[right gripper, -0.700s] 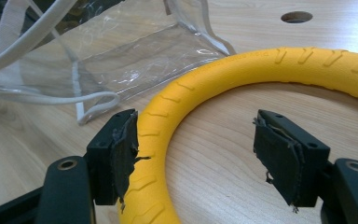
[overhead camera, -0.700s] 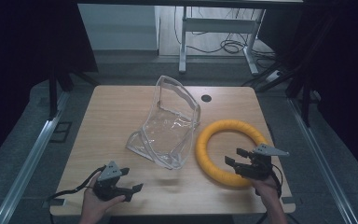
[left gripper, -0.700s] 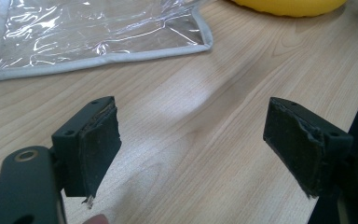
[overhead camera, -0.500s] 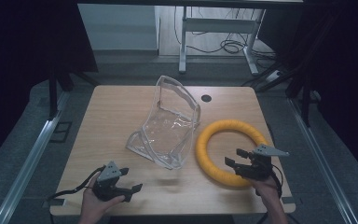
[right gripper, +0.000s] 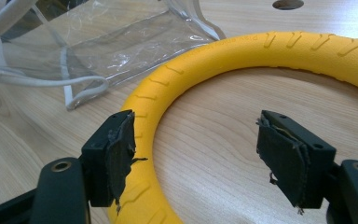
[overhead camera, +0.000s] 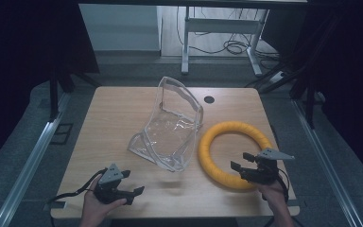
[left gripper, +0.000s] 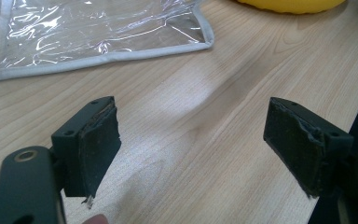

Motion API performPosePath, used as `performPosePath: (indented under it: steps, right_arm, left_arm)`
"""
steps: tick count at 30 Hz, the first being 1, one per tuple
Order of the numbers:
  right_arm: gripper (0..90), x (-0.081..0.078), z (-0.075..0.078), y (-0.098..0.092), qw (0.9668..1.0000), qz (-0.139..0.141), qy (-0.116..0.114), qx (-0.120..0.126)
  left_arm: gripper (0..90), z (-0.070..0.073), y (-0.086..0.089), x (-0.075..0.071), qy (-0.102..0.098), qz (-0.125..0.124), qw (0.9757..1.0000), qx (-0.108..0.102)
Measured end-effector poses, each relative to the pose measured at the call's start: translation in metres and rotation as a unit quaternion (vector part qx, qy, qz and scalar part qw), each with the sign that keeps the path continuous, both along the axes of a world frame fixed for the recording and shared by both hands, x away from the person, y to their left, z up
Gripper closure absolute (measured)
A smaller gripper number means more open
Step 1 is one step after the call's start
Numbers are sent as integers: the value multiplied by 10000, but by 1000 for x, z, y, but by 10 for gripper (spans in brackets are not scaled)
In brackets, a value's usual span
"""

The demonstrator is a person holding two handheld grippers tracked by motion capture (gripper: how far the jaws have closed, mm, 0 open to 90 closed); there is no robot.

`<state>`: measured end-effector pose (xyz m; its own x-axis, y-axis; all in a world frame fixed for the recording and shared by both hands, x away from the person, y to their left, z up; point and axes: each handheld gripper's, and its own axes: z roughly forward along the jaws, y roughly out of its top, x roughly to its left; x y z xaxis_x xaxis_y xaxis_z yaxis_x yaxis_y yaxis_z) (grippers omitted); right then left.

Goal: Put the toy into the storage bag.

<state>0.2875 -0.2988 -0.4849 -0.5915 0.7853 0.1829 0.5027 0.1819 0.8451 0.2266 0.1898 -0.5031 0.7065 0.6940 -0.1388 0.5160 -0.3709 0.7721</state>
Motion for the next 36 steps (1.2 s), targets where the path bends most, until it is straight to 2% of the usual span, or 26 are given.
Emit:
performPosePath:
  steps: [13,18,21,25,30,34,35,36]
  right_arm:
    - [300,-1,4,1,10000,64,15,-26]
    - [308,-1,16,8,9995,243,-67,-168]
    - [313,1,19,10,9991,373,8,-209]
    - [323,6,28,14,9967,604,236,-490]
    - [325,10,34,19,9936,772,394,-721]
    - [324,12,39,26,9883,1015,543,-999]
    - [321,13,41,30,9856,1115,615,-1116]
    - [321,13,41,30,9856,1115,615,-1116]
  left_arm:
    - [180,1,1,0,10,5,10000,-19]
    - [180,3,2,-1,-5,25,10000,-77]
    - [180,3,2,-1,-2,17,10000,-77]
    - [180,3,2,-1,3,12,10000,-72]
    - [180,2,1,0,22,4,10000,-73]
    - [180,2,1,0,35,-1,10000,-69]
    - [180,1,0,0,44,-5,10000,-66]
    - [180,1,0,0,44,-5,10000,-66]
